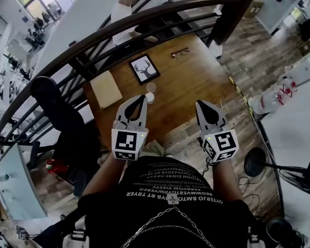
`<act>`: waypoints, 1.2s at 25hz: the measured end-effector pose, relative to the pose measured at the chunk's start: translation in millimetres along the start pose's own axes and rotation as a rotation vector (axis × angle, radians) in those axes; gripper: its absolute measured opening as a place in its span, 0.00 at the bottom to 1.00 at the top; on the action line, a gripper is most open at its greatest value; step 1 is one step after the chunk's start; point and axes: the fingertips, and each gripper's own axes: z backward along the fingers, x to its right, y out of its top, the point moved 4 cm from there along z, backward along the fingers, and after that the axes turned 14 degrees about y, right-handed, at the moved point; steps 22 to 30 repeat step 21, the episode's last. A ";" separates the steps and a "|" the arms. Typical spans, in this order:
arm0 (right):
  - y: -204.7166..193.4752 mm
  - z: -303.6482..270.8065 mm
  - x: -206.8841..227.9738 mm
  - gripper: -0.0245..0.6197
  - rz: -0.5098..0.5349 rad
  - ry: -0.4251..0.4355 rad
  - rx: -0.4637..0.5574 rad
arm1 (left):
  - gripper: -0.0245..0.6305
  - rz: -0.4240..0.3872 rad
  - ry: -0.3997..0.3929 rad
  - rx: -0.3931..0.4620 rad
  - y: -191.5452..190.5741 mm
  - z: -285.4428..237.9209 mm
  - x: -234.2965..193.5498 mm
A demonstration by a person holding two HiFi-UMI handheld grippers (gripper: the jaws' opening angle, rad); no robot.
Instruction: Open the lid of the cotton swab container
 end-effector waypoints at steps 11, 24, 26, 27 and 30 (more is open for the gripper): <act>15.0 11.3 -15.3 0.06 0.035 0.020 0.015 | 0.08 -0.035 0.022 0.044 24.7 30.9 -0.1; 15.8 9.3 -18.6 0.06 0.047 0.037 0.016 | 0.08 -0.059 0.040 0.044 24.7 40.1 2.1; 15.8 9.3 -18.6 0.06 0.047 0.037 0.016 | 0.08 -0.059 0.040 0.044 24.7 40.1 2.1; 15.8 9.3 -18.6 0.06 0.047 0.037 0.016 | 0.08 -0.059 0.040 0.044 24.7 40.1 2.1; 15.8 9.3 -18.6 0.06 0.047 0.037 0.016 | 0.08 -0.059 0.040 0.044 24.7 40.1 2.1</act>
